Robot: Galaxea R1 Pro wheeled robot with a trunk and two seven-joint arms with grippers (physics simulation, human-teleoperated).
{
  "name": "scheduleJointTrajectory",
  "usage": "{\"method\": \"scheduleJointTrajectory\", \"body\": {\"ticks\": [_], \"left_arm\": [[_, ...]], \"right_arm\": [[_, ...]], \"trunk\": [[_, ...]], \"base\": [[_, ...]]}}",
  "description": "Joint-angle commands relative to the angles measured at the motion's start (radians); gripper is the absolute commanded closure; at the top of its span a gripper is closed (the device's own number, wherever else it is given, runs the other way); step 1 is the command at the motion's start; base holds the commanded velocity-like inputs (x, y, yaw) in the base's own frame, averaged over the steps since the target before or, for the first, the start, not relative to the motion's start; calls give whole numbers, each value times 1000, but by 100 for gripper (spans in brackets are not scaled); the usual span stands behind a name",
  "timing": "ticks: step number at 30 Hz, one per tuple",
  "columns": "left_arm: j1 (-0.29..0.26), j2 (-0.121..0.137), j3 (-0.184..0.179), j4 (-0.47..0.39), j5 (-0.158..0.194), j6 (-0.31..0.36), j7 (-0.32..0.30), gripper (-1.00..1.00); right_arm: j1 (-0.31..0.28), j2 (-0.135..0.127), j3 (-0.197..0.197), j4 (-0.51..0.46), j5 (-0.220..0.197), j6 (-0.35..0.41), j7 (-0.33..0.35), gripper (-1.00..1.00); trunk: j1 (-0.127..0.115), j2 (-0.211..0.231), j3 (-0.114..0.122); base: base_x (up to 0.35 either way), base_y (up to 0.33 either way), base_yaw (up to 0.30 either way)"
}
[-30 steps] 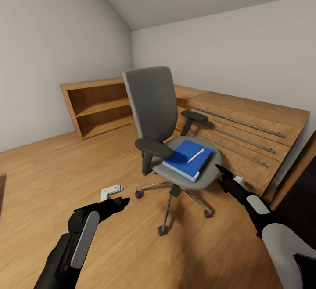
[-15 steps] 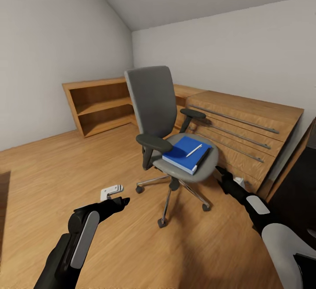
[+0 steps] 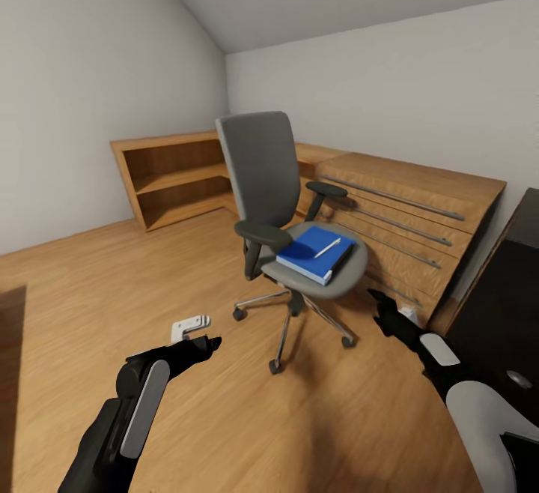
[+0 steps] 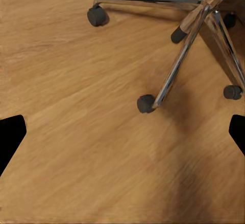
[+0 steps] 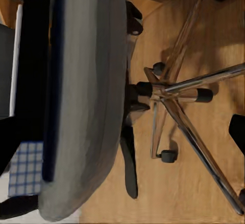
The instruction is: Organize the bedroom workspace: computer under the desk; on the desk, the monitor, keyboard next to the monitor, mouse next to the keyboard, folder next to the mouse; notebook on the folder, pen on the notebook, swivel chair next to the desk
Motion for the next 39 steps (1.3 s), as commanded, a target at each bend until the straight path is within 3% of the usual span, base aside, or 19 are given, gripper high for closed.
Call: {"method": "scheduleJointTrajectory", "body": {"ticks": [1,8,16,24,26,27,28,31,34,39], "left_arm": [[-1,0,0,-1,11,3,10,-100],[-1,0,0,-1,11,3,11,-100],[-1,0,0,-2,9,3,12,-100],[-1,1,1,-5,9,3,13,-100],[-1,1,1,-6,9,3,13,-100],[-1,1,1,-7,9,2,14,-100],[-1,1,1,-7,9,2,14,-100],[-1,1,1,-7,8,2,15,-100],[-1,1,1,-7,8,2,15,-100],[-1,0,7,-6,8,3,38,-100]], "right_arm": [[-1,1,-5,0,-4,8,-20,-100],[-1,12,-1,-1,0,-9,-208,-100],[-1,44,2,-11,2,-43,-274,-100],[-1,53,10,-18,5,-52,-332,-100],[-1,54,35,-45,16,-51,-384,-100],[-1,55,90,-100,42,-52,-466,-100],[-1,58,122,-128,53,-54,-519,-100],[-1,74,173,-169,67,-60,-625,-100],[-1,95,197,-194,75,-88,-687,-100],[0,113,213,-215,83,-157,-724,-100]], "trunk": [[-1,0,-1],[-1,0,-1],[-1,0,-1],[-1,0,-1],[-2,0,7],[-2,0,11],[-3,1,15],[-4,1,26],[-5,2,38],[-8,3,57]], "base": [[-324,0,0],[-330,0,0],[-305,0,0],[-83,0,0],[-17,0,0],[-6,0,0],[-4,0,0],[-2,0,0],[0,0,0],[0,0,0]]}}
